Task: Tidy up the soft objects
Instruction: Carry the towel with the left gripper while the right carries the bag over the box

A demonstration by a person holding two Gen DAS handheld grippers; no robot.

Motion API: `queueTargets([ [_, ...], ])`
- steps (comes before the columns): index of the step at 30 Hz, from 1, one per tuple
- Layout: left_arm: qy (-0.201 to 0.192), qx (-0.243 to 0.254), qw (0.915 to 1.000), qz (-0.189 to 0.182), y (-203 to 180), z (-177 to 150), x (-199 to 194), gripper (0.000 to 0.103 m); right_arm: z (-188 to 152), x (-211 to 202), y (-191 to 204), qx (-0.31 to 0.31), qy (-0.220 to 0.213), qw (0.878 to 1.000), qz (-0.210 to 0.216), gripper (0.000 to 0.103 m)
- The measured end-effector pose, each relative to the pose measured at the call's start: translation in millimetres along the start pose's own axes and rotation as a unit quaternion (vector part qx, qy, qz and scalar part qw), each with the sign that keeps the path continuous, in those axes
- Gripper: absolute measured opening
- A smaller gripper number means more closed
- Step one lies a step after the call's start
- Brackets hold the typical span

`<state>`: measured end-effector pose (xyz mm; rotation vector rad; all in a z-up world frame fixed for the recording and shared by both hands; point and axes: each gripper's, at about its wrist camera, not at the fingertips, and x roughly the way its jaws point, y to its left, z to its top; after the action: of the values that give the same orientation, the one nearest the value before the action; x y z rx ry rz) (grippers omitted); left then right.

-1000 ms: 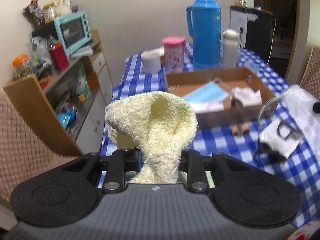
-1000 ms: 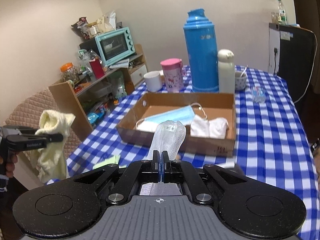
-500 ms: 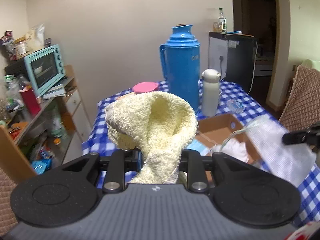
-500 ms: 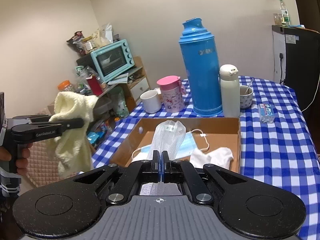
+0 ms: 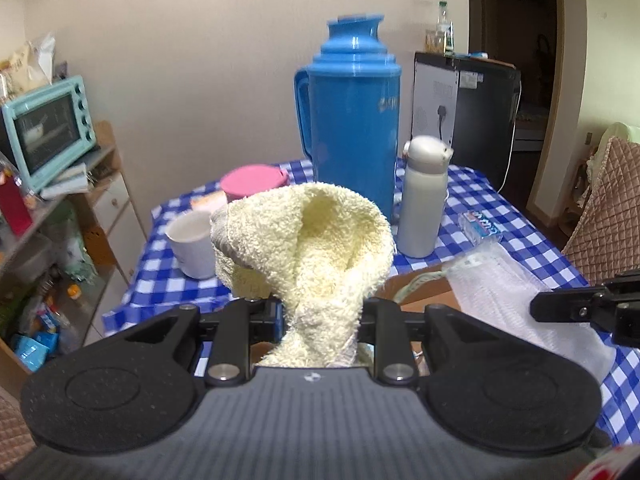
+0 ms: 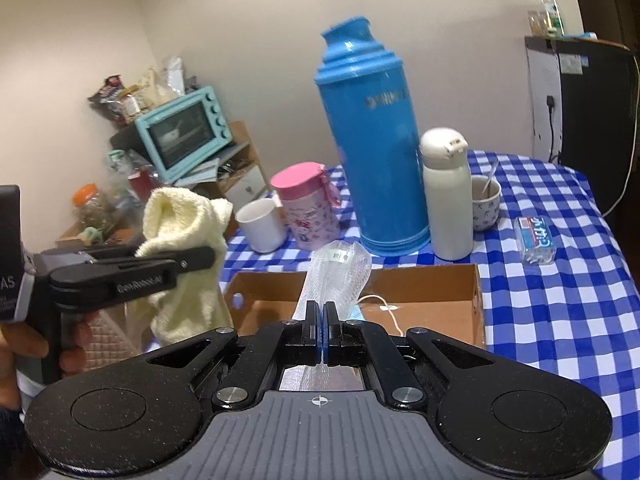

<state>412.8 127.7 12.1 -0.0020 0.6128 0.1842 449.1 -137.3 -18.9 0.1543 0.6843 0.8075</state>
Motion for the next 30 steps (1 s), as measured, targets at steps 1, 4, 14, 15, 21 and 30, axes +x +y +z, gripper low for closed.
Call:
queueTargets([
  [1,0.002,-0.005,1.0,-0.003,0,-3,10,0.024,0,8,-2,0.003,0.003,1.0,-0.005,0.001],
  [4,0.008,-0.018,0.9998,-0.001,1,-17,35,0.024,-5,31,-9,0.017,0.011,1.0,-0.018,0.001],
  [14,0.097,-0.002,0.9944,-0.04,-2,-68,74,0.024,-30,79,-16,0.017,0.053,0.998,-0.026,0.001],
  [15,0.108,-0.002,0.9932,-0.044,-2,-70,77,0.024,-31,83,-16,0.016,0.056,0.998,-0.025,0.001],
  [21,0.154,0.003,0.9869,-0.047,0,-73,97,0.024,-39,105,-12,0.002,0.081,0.996,-0.026,0.001],
  [30,0.166,0.02,0.9852,-0.038,-3,-65,105,0.049,-47,132,-10,-0.014,0.111,0.992,-0.054,0.005],
])
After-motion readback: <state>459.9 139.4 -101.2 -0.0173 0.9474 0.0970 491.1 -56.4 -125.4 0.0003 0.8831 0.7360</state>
